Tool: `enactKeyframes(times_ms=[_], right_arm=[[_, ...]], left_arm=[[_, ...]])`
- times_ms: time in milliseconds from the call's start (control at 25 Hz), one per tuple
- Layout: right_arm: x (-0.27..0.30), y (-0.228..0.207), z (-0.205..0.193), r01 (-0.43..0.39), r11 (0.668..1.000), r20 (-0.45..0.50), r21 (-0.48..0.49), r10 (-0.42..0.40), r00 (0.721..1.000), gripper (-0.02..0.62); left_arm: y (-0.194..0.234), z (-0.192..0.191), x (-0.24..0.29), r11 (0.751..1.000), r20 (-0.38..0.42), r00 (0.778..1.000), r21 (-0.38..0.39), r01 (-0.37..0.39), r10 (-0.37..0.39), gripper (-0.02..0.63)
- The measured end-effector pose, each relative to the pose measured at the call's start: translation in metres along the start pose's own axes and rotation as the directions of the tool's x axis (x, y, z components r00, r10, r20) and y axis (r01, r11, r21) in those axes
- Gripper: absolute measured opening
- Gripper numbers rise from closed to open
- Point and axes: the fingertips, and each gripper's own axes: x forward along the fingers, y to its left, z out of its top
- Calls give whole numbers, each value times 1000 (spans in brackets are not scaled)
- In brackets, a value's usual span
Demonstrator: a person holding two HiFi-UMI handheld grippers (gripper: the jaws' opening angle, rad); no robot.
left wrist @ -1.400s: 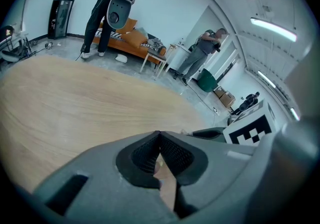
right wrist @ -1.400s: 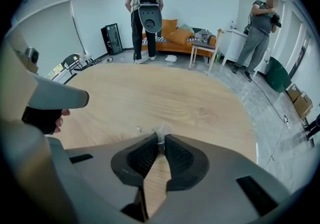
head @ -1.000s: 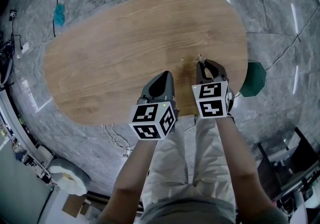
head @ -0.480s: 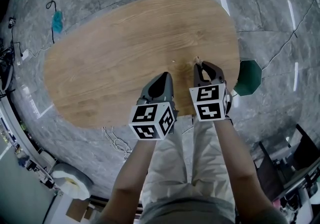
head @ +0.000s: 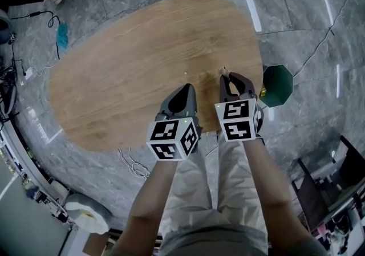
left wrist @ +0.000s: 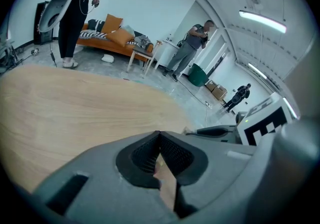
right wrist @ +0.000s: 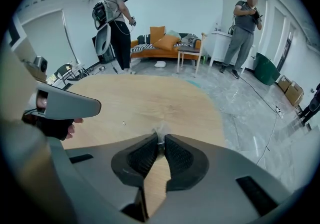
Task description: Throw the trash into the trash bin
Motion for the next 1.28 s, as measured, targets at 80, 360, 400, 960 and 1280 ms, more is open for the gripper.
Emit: enactKeyframes(times_ms=[80, 360, 400, 960, 1280], right_arm=[[-5, -6, -3, 8, 1000, 4, 9, -8, 1000, 38], [-15, -29, -17, 36, 998, 7, 55, -37, 999, 38], [-17, -33, -18, 39, 997, 7, 61, -40, 999, 38], [-41, -83, -43, 92, 985, 16, 145, -95, 995, 37], [-53, -109, -64, 118, 969, 14, 215, -124, 992, 37]], left_arm=[[-8, -1, 2, 1000, -1, 1000, 4, 4, -4, 0], [-34, -6, 15, 999, -19, 999, 34, 35, -34, 0], [-38, -7, 17, 999, -23, 999, 38, 38, -37, 0], [-92, -17, 45, 988, -80, 992, 110, 105, -96, 0], [-123, -24, 61, 979, -108, 986, 147, 140, -124, 0]])
